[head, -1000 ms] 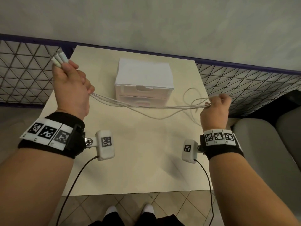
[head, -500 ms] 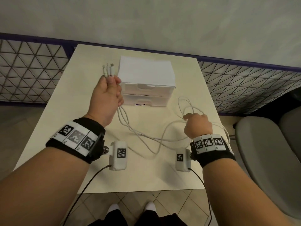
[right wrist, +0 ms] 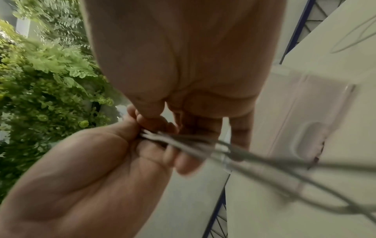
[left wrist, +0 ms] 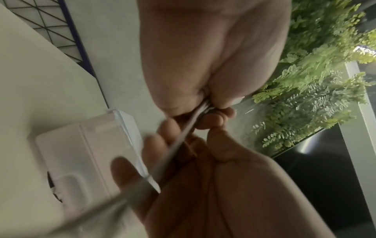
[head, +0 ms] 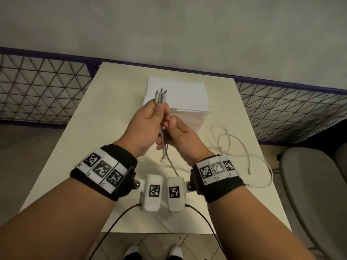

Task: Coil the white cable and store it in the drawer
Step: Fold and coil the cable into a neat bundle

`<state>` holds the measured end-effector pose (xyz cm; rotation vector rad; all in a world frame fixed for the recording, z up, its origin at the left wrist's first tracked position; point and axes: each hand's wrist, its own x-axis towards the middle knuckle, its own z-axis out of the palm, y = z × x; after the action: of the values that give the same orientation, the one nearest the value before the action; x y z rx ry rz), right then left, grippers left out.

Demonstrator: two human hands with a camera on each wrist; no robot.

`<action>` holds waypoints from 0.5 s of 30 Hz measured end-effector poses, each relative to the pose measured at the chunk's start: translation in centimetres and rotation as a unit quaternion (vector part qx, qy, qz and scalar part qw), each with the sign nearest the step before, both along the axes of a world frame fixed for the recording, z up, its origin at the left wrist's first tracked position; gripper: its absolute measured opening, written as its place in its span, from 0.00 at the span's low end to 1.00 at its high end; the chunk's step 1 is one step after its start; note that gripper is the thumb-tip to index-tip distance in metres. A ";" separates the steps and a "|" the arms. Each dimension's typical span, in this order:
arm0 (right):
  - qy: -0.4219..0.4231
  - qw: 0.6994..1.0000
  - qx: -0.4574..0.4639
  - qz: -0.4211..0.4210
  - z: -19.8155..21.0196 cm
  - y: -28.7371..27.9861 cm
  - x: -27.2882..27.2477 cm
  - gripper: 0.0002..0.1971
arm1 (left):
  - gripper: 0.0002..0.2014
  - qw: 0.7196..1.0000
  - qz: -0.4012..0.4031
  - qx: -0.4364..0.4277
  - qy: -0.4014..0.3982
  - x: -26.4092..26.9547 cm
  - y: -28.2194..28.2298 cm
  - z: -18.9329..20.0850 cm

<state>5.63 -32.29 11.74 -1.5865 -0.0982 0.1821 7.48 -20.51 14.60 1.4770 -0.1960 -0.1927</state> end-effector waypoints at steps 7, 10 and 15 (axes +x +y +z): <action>-0.017 0.988 -0.152 -0.027 -0.6 0.0 -0.2 0.19 | 0.14 0.999 0.012 -0.043 0.009 0.2 0.8 0.1; -0.040 0.981 -0.190 0.005 0.4 0.0 -0.9 0.15 | 0.13 0.992 0.068 -0.091 0.048 0.5 1.0 0.2; -0.115 0.897 -0.426 0.019 1.7 -1.3 -0.3 0.17 | 0.22 0.981 0.155 0.097 0.068 1.0 1.6 -0.6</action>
<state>5.31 -33.58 13.44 -2.4851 -0.2591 0.0603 8.53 -18.92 13.97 1.6599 0.1678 -0.0598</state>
